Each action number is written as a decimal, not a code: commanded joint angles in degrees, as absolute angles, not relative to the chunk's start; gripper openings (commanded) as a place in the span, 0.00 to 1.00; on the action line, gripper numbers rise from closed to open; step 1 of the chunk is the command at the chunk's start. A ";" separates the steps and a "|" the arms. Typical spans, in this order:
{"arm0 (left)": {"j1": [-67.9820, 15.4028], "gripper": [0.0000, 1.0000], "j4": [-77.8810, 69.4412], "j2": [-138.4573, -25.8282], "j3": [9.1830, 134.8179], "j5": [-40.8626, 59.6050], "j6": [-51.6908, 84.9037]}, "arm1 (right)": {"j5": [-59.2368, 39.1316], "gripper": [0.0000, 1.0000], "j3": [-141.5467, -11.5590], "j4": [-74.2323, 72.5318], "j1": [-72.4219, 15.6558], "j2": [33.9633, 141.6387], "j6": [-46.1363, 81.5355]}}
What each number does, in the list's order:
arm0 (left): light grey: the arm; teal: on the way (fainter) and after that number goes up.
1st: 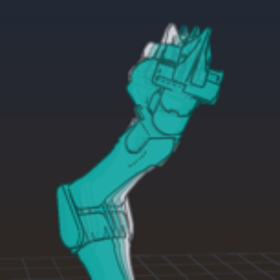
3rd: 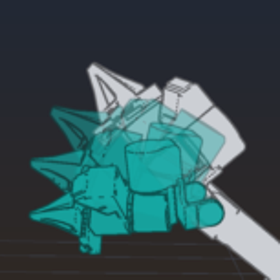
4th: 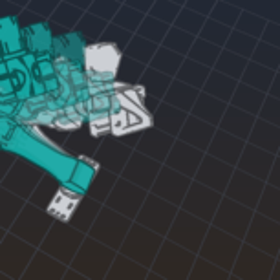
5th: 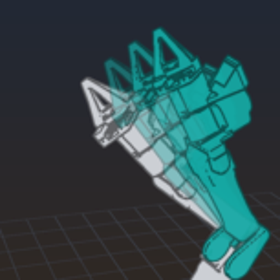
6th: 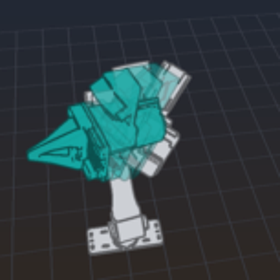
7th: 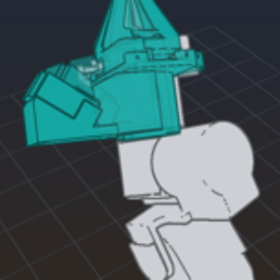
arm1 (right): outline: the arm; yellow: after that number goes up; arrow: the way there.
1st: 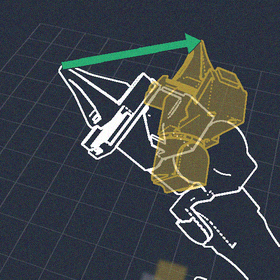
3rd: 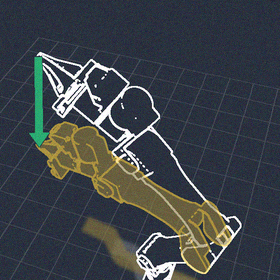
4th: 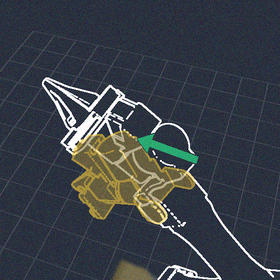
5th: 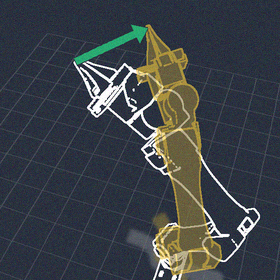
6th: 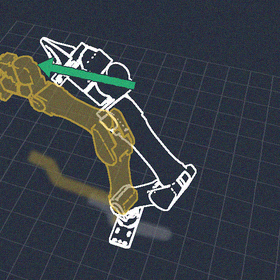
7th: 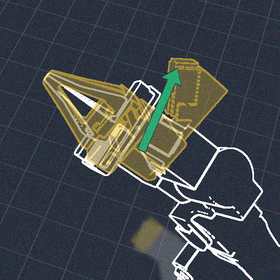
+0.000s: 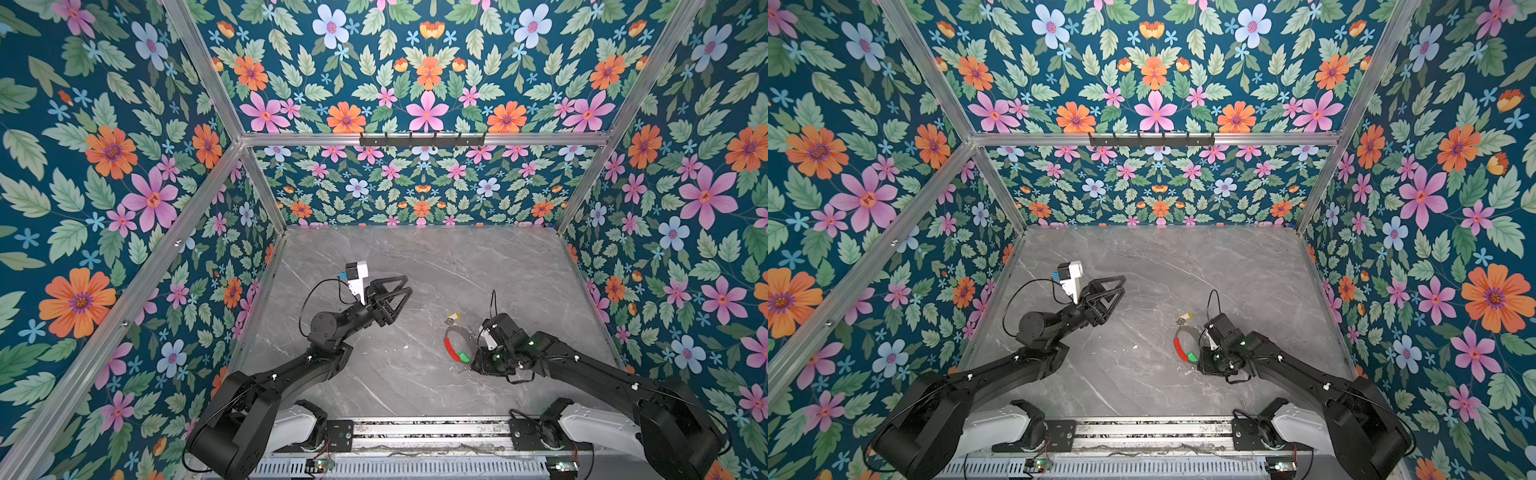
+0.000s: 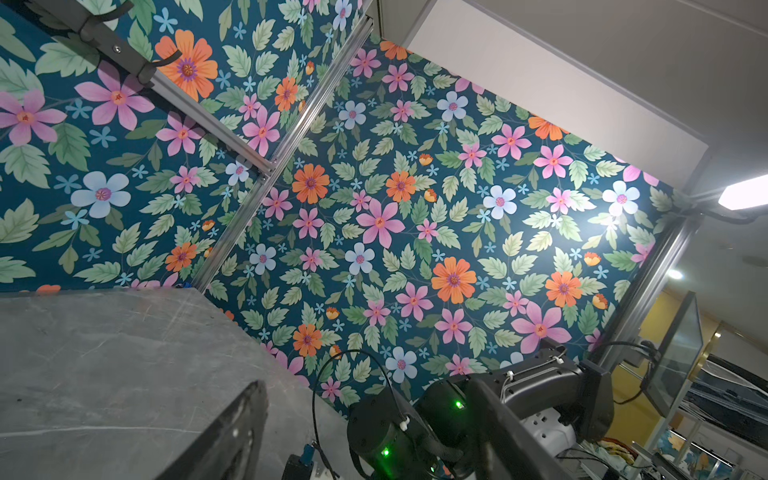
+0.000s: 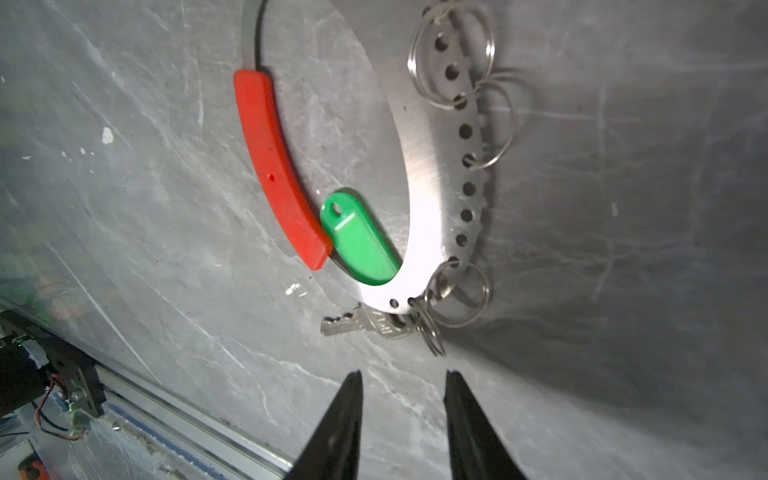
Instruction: Remove the keys from the keyring
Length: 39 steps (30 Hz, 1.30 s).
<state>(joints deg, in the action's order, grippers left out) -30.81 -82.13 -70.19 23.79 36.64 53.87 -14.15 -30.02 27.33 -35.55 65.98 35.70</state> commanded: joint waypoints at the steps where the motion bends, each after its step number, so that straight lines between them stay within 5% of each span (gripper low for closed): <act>1: -30.79 0.76 -82.70 -70.66 24.35 38.07 53.77 | -13.74 0.34 -29.34 26.32 -35.55 66.09 36.65; 25: -30.76 0.76 -87.42 -74.84 25.23 39.29 56.68 | -10.26 0.18 -27.69 20.14 -35.18 67.21 35.77; 39: -30.75 0.76 -89.36 -75.80 24.88 39.90 57.74 | -10.91 0.18 -27.69 19.86 -35.17 67.79 35.26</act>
